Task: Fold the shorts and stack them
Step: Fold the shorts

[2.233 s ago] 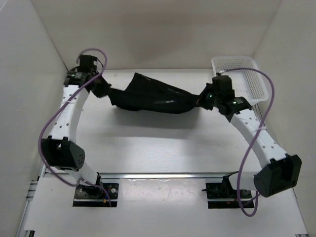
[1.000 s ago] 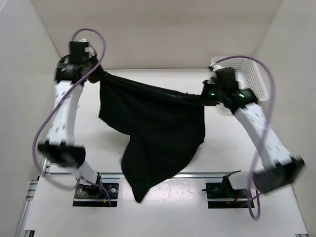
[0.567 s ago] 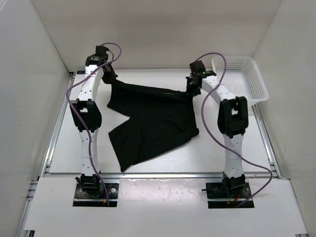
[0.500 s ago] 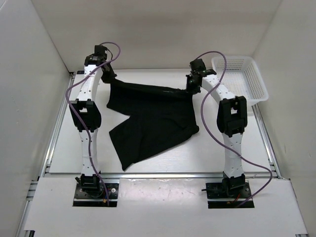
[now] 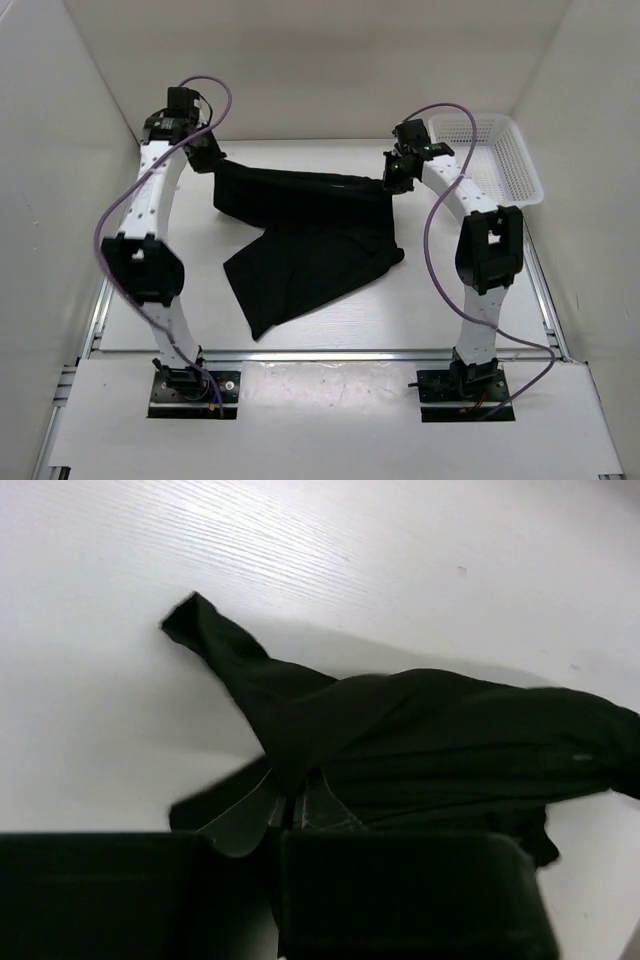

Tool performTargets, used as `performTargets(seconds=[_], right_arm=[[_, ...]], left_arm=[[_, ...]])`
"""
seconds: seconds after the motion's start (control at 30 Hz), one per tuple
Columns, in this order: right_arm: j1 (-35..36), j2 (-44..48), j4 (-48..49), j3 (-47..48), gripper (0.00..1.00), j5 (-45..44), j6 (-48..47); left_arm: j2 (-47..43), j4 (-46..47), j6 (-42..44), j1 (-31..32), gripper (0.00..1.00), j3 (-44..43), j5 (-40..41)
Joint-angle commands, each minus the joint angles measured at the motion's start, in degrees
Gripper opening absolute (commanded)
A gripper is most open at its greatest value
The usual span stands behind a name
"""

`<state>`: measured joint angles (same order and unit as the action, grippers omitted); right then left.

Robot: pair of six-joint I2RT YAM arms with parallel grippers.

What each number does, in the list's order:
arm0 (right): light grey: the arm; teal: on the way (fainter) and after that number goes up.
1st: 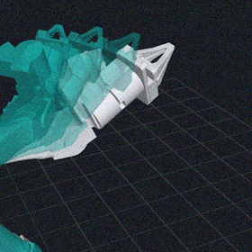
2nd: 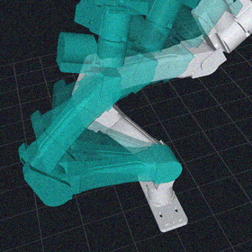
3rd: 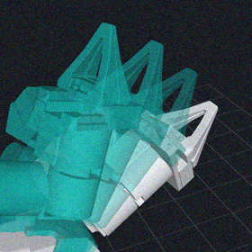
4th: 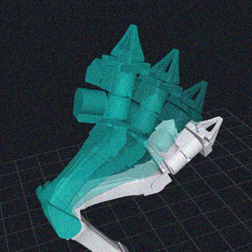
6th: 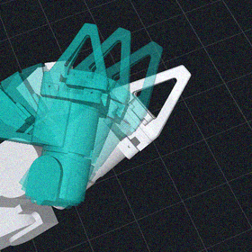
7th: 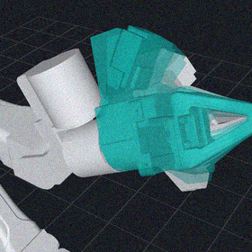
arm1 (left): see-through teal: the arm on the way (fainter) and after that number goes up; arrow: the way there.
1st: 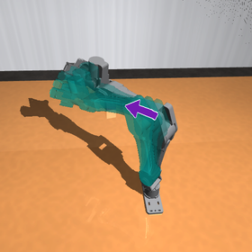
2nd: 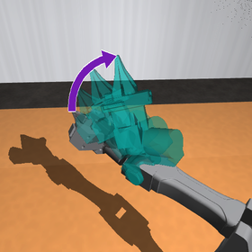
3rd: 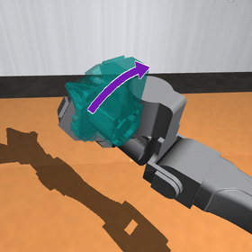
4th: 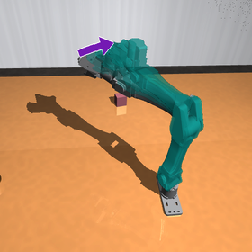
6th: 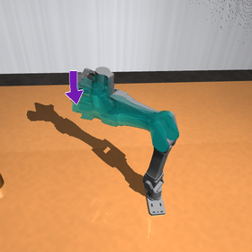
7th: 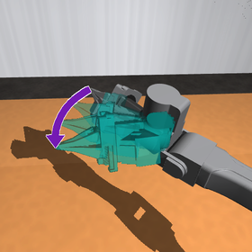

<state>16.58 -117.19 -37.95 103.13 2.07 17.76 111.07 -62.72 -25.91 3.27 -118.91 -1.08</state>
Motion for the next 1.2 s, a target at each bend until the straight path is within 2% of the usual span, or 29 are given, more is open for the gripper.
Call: performTargets(seconds=[0.0, 0.03, 0.23, 0.27, 0.47, 0.5, 0.57, 0.6, 0.63, 0.67, 0.7, 0.73, 0.77, 0.87, 1.0, 1.1, 1.17], right_arm=[[-1.1, 6.9, -0.7, -4.9, 0.0, -2.3, 0.3], [-1.1, 9.6, -0.7, -6.5, 0.0, -2.3, 0.9], [-1.1, 23.7, -0.2, -22.0, 0.0, -2.4, 1.6], [-1.1, 25.5, -0.2, -24.0, 0.0, -3.3, 1.6], [-0.6, 35.4, 0.4, -38.0, 0.0, -4.6, 4.2], [-0.6, 36.9, 0.4, -39.7, 0.07, -4.6, 4.2], [-0.6, 38.0, 1.0, -44.1, 0.29, -5.2, 5.6], [-0.6, 38.8, 1.0, -45.0, 0.43, -5.2, 5.6], [-0.6, 39.4, 1.0, -46.9, 0.7, -5.8, 6.2], [-0.6, 40.1, 1.0, -47.6, 0.79, -5.8, 6.2], [-0.6, 41.4, 1.0, -48.1, 0.81, -5.8, 6.9], [-0.6, 42.0, 1.0, -48.1, 0.83, -7.3, 6.9], [-0.6, 42.0, 1.6, -48.1, 0.83, -7.3, 7.5], [-0.6, 41.4, 1.6, -45.1, 0.83, -7.3, 7.5], [-0.6, 39.0, 1.0, -44.3, 0.86, -6.8, 7.5], [-2.5, 37.7, 2.3, -45.9, 0.92, -2.8, 9.2], [-5.2, 37.7, 3.9, -48.2, 0.94, 2.8, 10.2]], left_arm=[[-13.9, -0.7, -0.9, 0.0, 0.1, 6.6, 2.0], [-16.3, -0.7, -1.9, 0.5, 0.1, 12.7, 2.0], [-35.3, 0.9, -6.7, 3.0, 0.1, 35.8, 0.0], [-39.5, 0.9, -8.5, 3.7, 0.1, 38.2, -0.5], [-50.2, 0.4, -16.2, 11.9, 0.1, 52.2, -3.4], [-51.7, 0.4, -17.7, 13.0, 0.1, 55.5, -3.4], [-52.3, 0.3, -18.4, 15.4, 0.27, 58.4, -5.7], [-52.3, 0.3, -18.4, 16.1, 0.49, 60.4, -5.7], [-51.5, -0.6, -18.4, 16.1, 0.58, 61.0, -5.8], [-51.5, -2.0, -18.4, 16.8, 0.66, 61.0, -4.1], [-50.6, -4.7, -18.4, 16.8, 0.75, 59.9, -1.8], [-50.0, -5.7, -19.1, 16.8, 0.97, 59.3, 3.3], [-50.0, -6.4, -19.1, 16.8, 1.0, 58.6, 5.4], [-47.6, -5.3, -18.5, 15.1, 0.99, 56.6, 7.8], [-43.0, -0.2, -17.1, 13.9, 0.85, 55.9, 7.8], [-37.6, 3.8, -16.5, 12.4, 0.75, 57.1, 7.2], [-33.3, 5.5, -15.9, 12.4, 0.73, 57.1, 5.6]])
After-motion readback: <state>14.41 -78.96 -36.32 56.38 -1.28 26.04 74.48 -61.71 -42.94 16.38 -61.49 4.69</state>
